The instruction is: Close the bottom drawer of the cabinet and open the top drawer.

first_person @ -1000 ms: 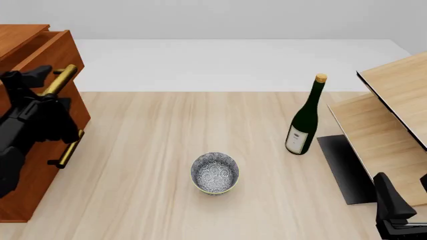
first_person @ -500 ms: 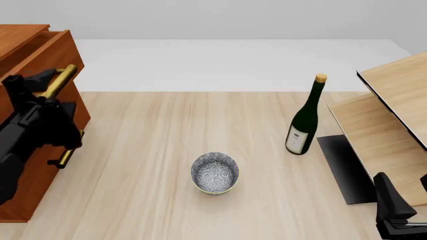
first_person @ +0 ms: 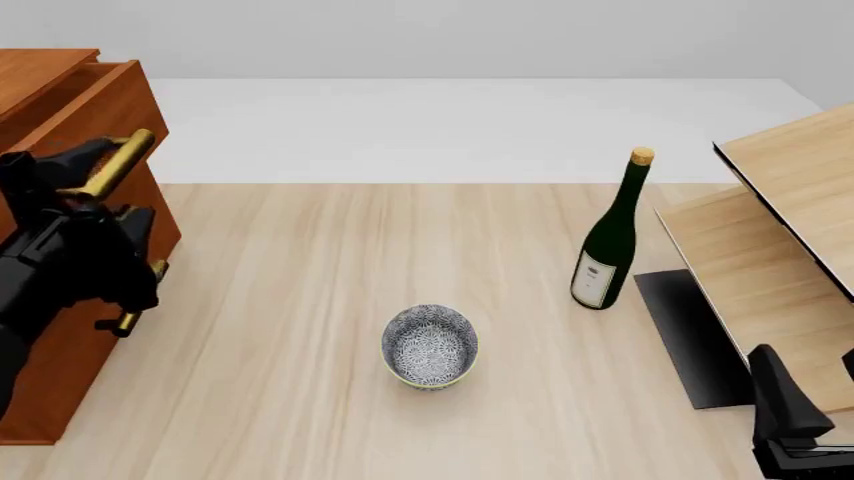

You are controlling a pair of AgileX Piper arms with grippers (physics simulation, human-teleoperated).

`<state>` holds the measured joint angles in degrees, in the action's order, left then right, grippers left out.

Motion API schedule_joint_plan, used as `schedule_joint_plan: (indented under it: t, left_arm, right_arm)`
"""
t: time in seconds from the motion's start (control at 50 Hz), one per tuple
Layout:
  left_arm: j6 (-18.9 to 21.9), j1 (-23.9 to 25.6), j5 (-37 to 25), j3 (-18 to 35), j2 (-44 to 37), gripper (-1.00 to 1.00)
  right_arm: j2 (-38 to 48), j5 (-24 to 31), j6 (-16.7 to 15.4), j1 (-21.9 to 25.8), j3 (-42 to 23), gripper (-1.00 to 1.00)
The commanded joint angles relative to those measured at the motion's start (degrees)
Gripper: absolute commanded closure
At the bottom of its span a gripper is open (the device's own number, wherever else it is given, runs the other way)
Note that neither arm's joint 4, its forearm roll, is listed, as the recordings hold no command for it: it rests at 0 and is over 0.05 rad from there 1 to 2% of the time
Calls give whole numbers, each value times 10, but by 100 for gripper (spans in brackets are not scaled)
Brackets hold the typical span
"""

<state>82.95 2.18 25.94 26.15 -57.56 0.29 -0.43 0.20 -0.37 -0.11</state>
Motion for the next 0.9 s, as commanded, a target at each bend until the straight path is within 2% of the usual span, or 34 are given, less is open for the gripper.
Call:
schedule_joint_plan:
  t: [0.02,0.18,0.3,0.32,0.36,0.46,0.5,0.58,0.62,0.64,0.66,0.68,0.72,0.76,0.9]
  left_arm:
    - [-14,10,-40,11,41,-100]
    - [-43,12,-92,53,70,-100]
    - [-79,20,-145,99,82,-100]
    - [-107,17,-171,126,86,-100]
    - [-111,16,-177,142,87,-100]
    - [-171,8,-236,210,85,-100]
    - [-178,9,-247,219,82,-100]
    - [-212,-3,-273,251,77,-100]
    - [-221,-28,-277,256,82,-100]
    - [-210,-44,-259,246,88,-100]
    - [-217,-33,-272,254,82,-100]
    - [-257,-23,-321,289,71,-100]
    - [-261,-22,-332,296,71,-100]
    - [-284,-17,-359,317,62,-100]
    - [-411,-16,-478,423,11,-100]
  right_arm:
    - [-1,0,-3,0,0,-100]
    - [-2,0,-5,0,0,-100]
    - [-1,-1,-4,-2,0,-100]
    - [-1,-1,-3,-2,0,-100]
    - [-1,-1,-3,-2,0,-100]
    - [-2,-1,-3,-2,0,-100]
    - [-2,-1,-2,-2,0,-100]
    - [-1,-1,-2,-4,0,-100]
    - [-1,-1,-2,-4,0,-100]
    - [-1,-1,-2,-3,0,-100]
    - [-1,-1,-2,-3,0,-100]
    - [-1,-1,-2,-3,0,-100]
    - [-1,-1,-2,-3,0,-100]
    - [0,-2,-2,-3,0,-100]
    - [1,-3,-2,-4,0,-100]
